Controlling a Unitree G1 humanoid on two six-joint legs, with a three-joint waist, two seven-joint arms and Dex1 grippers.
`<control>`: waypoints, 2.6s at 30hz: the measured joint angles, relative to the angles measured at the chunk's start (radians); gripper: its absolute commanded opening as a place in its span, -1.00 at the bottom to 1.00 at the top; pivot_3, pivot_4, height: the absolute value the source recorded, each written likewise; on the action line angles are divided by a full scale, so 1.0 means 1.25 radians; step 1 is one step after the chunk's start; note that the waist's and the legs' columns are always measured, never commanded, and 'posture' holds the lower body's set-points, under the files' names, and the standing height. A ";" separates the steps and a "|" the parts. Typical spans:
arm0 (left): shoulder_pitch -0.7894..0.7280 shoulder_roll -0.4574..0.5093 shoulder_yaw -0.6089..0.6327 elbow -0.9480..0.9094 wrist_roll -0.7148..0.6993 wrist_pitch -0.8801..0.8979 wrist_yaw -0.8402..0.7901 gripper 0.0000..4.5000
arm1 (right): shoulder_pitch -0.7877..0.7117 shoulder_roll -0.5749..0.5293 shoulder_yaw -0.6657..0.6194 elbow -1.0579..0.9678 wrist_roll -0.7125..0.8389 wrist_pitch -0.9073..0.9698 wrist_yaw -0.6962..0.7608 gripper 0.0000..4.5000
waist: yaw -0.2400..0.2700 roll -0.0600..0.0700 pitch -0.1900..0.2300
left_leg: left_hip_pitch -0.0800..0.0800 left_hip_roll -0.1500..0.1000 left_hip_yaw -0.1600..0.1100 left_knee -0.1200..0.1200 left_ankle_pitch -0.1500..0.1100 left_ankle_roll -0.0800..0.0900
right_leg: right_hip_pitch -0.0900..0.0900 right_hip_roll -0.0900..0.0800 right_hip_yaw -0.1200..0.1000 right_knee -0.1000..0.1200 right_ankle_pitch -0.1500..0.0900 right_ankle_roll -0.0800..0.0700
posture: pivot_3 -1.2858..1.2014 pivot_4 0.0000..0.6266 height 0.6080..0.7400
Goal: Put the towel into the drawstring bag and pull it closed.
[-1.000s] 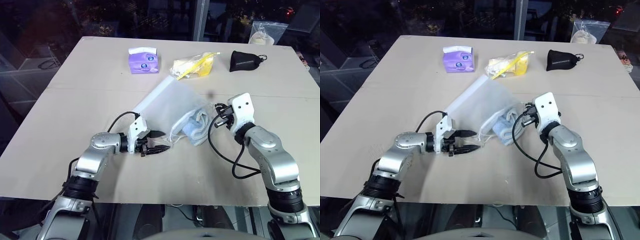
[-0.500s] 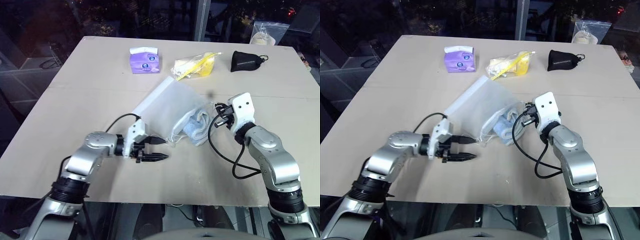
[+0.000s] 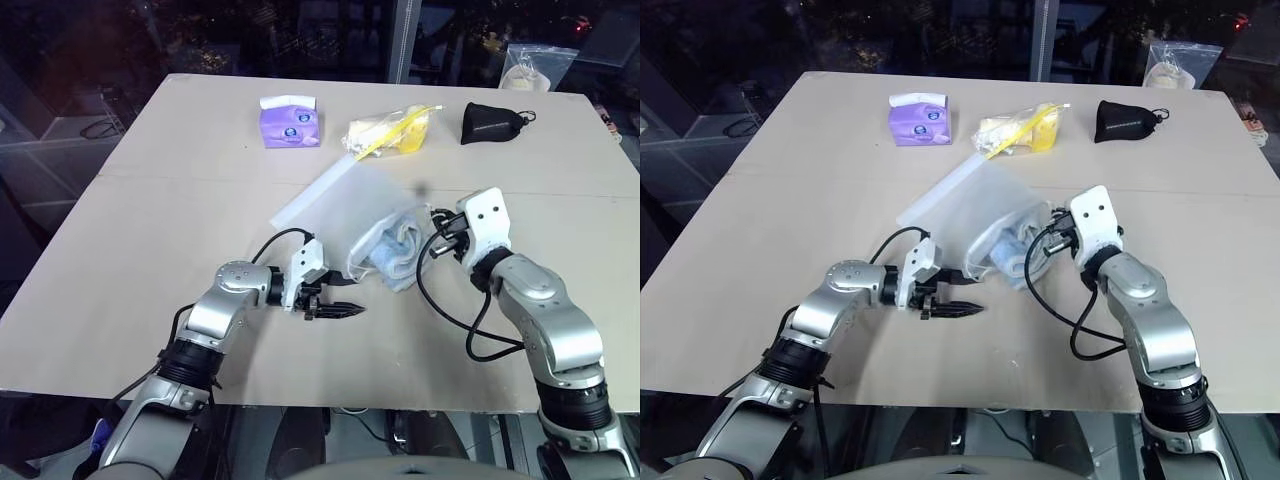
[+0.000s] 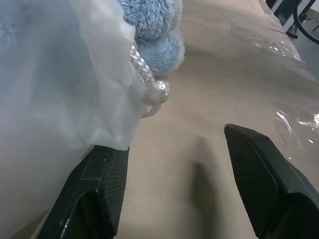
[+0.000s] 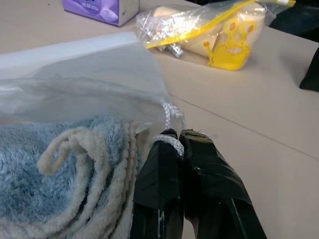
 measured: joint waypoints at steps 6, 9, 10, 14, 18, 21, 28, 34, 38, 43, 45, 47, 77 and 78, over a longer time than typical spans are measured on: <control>0.023 0.069 0.048 -0.018 -0.032 0.010 -0.029 0.35 | 0.011 -0.006 -0.002 -0.014 0.000 0.009 -0.002 -1.00 | -0.002 0.000 0.000 | 0.000 0.001 -0.001 0.000 0.000 0.000 | 0.000 0.001 0.000 0.000 0.000 0.000 | 0.03 -0.52 1.00; 0.023 0.072 0.062 -0.025 -0.037 0.010 -0.031 0.35 | 0.011 -0.006 -0.002 -0.014 0.002 0.009 0.000 -1.00 | 0.001 0.000 0.000 | 0.000 0.000 0.000 0.000 0.000 0.000 | 0.000 0.000 0.000 0.000 0.000 0.000 | 0.03 -0.52 1.00; 0.023 0.072 0.061 -0.027 -0.037 0.010 -0.031 0.35 | 0.011 -0.006 -0.002 -0.014 0.002 0.009 0.001 -1.00 | 0.001 0.000 0.000 | 0.000 0.000 0.000 0.000 0.000 0.000 | 0.000 0.000 0.000 0.000 0.000 0.000 | 0.03 -0.52 1.00; 0.011 0.069 0.053 -0.024 -0.020 0.003 -0.027 0.35 | 0.010 -0.007 -0.002 -0.013 0.002 0.009 0.003 -1.00 | 0.001 0.000 0.000 | 0.000 0.000 0.000 0.000 0.000 0.000 | 0.000 0.000 0.000 -0.001 0.000 0.000 | 0.03 -0.52 1.00; -0.015 0.034 0.019 0.011 0.024 -0.028 -0.010 0.35 | 0.010 -0.007 -0.001 -0.012 0.002 0.009 0.006 -1.00 | 0.001 0.000 0.000 | 0.000 0.000 0.000 0.000 0.000 0.000 | 0.000 0.000 0.000 0.000 0.000 0.000 | 0.03 -0.52 1.00; -0.040 0.005 -0.011 0.044 0.053 -0.063 -0.011 0.35 | 0.010 -0.006 -0.001 -0.012 0.002 0.009 0.006 -1.00 | 0.001 0.000 0.000 | 0.000 0.000 0.000 0.000 0.000 0.000 | 0.000 0.000 0.000 0.000 0.000 0.000 | 0.03 -0.52 1.00; -0.093 -0.080 -0.049 0.124 0.075 -0.093 -0.022 -0.19 | 0.010 -0.004 -0.001 -0.012 0.001 0.009 0.003 -1.00 | 0.001 0.001 -0.001 | 0.000 0.000 0.000 0.000 0.000 0.000 | 0.001 0.000 0.000 0.000 0.000 0.000 | 0.03 -0.52 1.00; -0.083 -0.078 -0.017 0.124 0.003 -0.010 -0.064 -0.99 | 0.007 -0.004 0.000 -0.004 0.000 0.007 0.001 -1.00 | -0.003 0.001 -0.001 | 0.000 0.000 -0.001 0.000 0.000 0.000 | 0.000 0.001 0.000 0.000 0.000 0.000 | 0.03 -0.52 1.00; -0.034 -0.025 0.063 0.047 -0.045 0.024 -0.049 -0.99 | -0.004 0.000 -0.008 0.012 0.002 -0.006 -0.001 -1.00 | -0.005 0.001 -0.001 | 0.000 0.001 -0.001 0.000 0.000 0.000 | 0.000 0.002 0.000 0.001 0.000 0.000 | 0.03 -0.52 1.00; 0.015 0.039 0.173 -0.071 -0.111 0.079 -0.005 -0.99 | -0.037 -0.011 -0.053 0.015 0.014 -0.023 0.004 -1.00 | 0.001 0.001 -0.001 | 0.000 0.001 -0.001 0.000 0.000 0.000 | 0.000 0.001 0.000 0.000 0.000 0.000 | 0.03 -0.52 1.00; 0.011 0.058 0.218 -0.097 -0.139 0.104 0.024 -0.99 | -0.064 -0.032 -0.072 0.019 0.019 -0.026 0.011 -1.00 | 0.001 0.001 -0.001 | 0.000 0.000 -0.001 0.000 0.000 0.000 | 0.000 0.001 0.000 0.000 0.000 0.000 | 0.03 -0.52 1.00; -0.027 0.065 0.262 -0.087 -0.152 0.117 0.069 -0.99 | -0.104 -0.065 -0.102 0.041 0.020 -0.035 0.013 -1.00 | 0.002 0.001 -0.001 | -0.001 0.000 -0.001 0.001 0.000 0.000 | 0.001 0.001 0.000 0.000 0.000 0.000 | 0.03 -0.52 1.00; -0.591 0.053 0.292 0.611 0.146 -0.341 0.455 -0.99 | -0.314 -0.327 -0.223 0.103 0.060 -0.040 0.074 -1.00 | 0.001 -0.006 -0.006 | 0.003 -0.001 0.002 -0.001 -0.002 0.003 | 0.008 -0.002 -0.001 -0.005 -0.002 0.007 | 0.03 -0.52 1.00; -0.590 0.051 0.295 0.617 0.145 -0.341 0.456 -0.99 | -0.318 -0.302 -0.227 0.116 0.072 -0.028 0.069 -1.00 | -0.003 -0.003 -0.002 | -0.003 -0.002 0.004 -0.001 -0.002 0.003 | 0.002 -0.003 0.001 -0.004 -0.001 0.007 | 0.03 -0.52 1.00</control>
